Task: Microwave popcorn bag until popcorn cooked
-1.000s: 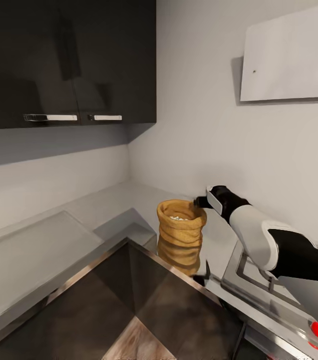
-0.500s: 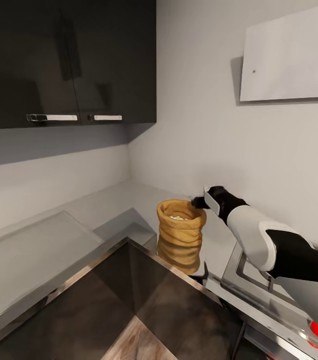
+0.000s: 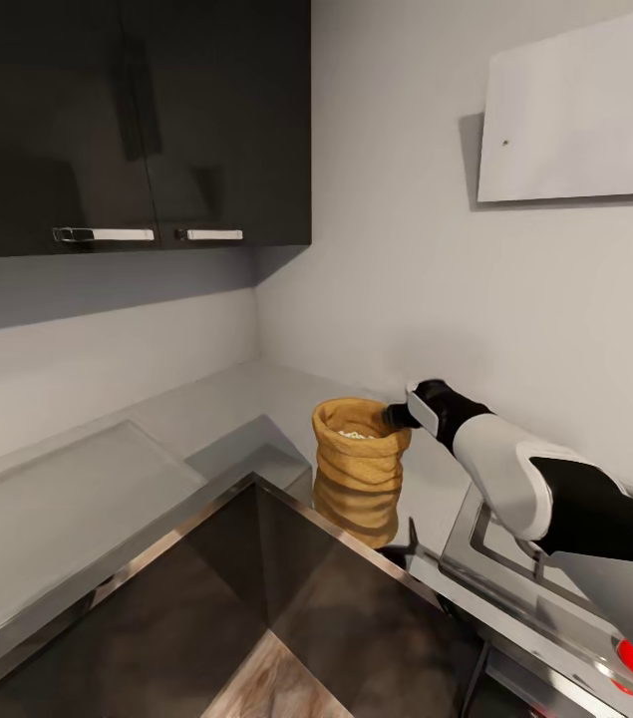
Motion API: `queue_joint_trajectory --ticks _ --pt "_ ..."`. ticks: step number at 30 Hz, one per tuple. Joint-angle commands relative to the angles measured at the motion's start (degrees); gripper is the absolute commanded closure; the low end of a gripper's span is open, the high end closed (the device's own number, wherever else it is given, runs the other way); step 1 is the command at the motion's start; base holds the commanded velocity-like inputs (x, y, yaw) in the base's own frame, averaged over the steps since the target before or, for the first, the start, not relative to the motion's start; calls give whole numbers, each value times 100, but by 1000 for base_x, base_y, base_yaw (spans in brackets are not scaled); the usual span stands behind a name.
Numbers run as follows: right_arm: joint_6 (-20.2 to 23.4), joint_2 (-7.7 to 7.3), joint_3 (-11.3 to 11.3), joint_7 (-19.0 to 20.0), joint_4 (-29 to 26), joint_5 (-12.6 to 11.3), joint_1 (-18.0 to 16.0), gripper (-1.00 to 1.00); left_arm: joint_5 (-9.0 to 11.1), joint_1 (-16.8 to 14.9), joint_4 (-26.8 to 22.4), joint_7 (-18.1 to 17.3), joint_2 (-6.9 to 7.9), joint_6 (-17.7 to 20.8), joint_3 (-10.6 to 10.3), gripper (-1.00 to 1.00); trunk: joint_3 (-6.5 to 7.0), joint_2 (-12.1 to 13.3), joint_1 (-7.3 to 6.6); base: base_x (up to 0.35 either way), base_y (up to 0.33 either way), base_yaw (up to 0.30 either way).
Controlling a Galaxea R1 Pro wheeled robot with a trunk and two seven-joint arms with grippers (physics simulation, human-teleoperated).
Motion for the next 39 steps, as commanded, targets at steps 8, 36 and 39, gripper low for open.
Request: queue_joint_trajectory --ticks 8,36,39 --pt "76 4 -44 4 38 57 -2 -100 51 -1 -3 -2 -1 -6 4 -100 -7 -5 0 0 0 0" --pt "796 -4 -72 49 27 72 -2 100 51 -1 -3 -2 -1 -6 4 -100 -7 -5 0 0 0 0" --pt "1111 -4 -83 50 -310 67 -2 100 51 -1 -3 -2 -1 -6 4 -100 -7 -5 0 0 0 0"
